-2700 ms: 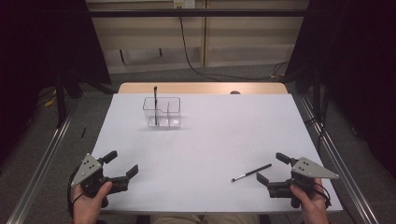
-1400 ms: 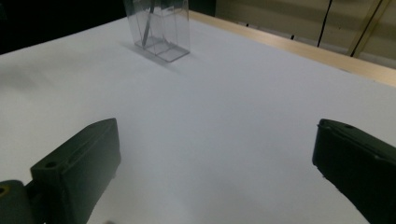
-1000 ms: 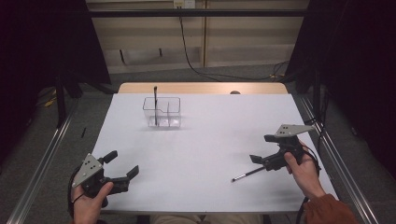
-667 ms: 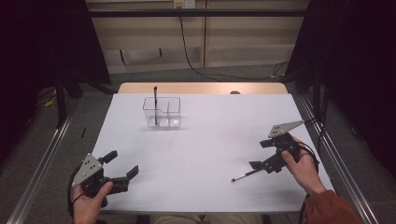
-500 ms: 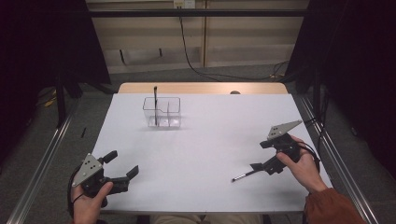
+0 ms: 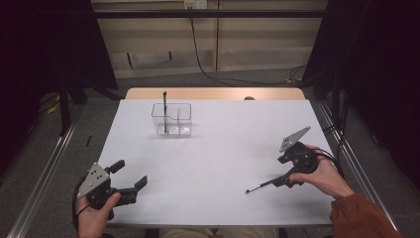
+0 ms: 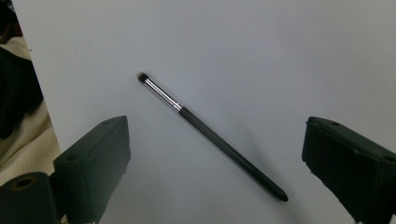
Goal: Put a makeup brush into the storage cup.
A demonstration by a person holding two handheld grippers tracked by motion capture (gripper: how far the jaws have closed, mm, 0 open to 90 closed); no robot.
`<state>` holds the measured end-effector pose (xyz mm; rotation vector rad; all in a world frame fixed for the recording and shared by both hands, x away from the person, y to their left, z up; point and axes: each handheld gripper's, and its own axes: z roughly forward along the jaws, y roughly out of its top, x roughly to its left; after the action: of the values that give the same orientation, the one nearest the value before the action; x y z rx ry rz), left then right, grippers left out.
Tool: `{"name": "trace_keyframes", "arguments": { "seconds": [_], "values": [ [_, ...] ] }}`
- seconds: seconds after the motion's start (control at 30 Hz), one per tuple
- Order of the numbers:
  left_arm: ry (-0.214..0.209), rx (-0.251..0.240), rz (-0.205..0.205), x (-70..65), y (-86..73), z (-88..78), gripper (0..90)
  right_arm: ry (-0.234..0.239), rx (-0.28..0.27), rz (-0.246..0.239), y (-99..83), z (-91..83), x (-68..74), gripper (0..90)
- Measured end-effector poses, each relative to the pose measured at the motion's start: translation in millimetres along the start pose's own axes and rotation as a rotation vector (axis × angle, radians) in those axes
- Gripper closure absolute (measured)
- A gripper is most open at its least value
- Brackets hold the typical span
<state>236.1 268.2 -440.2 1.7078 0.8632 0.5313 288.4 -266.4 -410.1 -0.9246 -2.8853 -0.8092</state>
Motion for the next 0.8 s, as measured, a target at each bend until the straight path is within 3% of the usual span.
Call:
{"name": "trace_keyframes", "arguments": {
  "seconds": [0.13, 0.27, 0.47, 0.63, 0.8],
  "values": [
    [0.012, 0.006, -0.011, 1.1, -0.7, 0.0, 4.3, 0.004, 0.054, -0.028, 1.9, 0.8, -2.8, 8.3],
    [0.004, 0.007, -0.005, -0.1, -0.5, 0.9, 4.3, -0.010, 0.073, -0.063, 4.6, 1.3, -3.7, 15.9],
    [0.000, 0.010, -0.002, -0.4, -0.5, 1.2, 4.3, 0.004, 0.170, -0.117, 10.1, 8.8, -3.0, 19.0],
    [0.002, 0.012, -0.001, -0.3, -0.6, 1.4, 4.2, 0.022, 0.220, -0.119, 13.8, 15.7, -4.6, 22.6],
    [0.002, 0.011, -0.002, 0.0, -0.7, 1.4, 4.2, 0.037, 0.279, -0.156, 16.5, 21.8, -6.1, 25.0]
  ]
}}
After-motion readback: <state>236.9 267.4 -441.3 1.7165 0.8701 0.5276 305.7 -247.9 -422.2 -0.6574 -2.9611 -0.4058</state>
